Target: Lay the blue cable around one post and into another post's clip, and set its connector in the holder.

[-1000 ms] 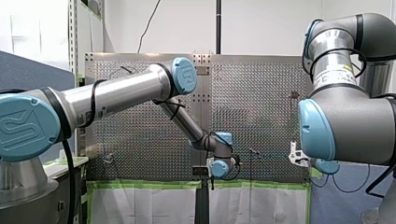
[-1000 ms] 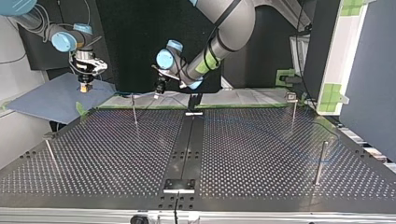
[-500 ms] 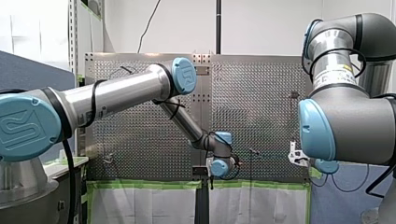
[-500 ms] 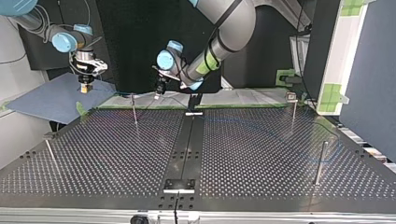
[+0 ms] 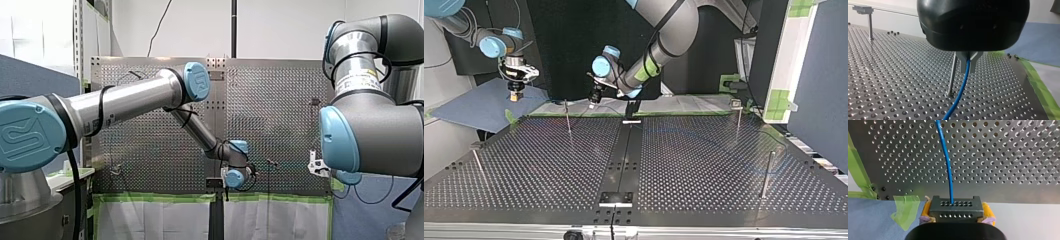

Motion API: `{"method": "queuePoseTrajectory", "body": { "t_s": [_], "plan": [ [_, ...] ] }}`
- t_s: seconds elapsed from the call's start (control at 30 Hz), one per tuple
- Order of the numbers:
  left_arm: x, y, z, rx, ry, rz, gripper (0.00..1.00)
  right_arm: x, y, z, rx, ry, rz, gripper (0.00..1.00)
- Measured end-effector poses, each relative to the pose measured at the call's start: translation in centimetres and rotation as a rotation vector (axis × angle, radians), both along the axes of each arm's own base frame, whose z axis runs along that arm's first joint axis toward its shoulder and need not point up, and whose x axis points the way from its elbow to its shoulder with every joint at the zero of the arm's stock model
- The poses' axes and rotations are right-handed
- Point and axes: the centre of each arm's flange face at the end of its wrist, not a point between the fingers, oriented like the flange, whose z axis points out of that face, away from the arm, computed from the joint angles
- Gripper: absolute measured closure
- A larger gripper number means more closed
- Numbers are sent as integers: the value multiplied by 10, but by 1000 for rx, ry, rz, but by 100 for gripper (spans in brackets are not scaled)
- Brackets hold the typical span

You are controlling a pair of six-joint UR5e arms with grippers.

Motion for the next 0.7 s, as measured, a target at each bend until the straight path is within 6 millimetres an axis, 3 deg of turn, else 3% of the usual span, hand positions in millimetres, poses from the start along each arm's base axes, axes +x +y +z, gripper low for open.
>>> {"method": "queuePoseTrajectory", "body": {
  "t_s": [0.7],
  "plan": [
    [8, -7, 12, -12, -13, -1, 100, 3, -11, 7, -20, -5, 8, 100]
  ]
}}
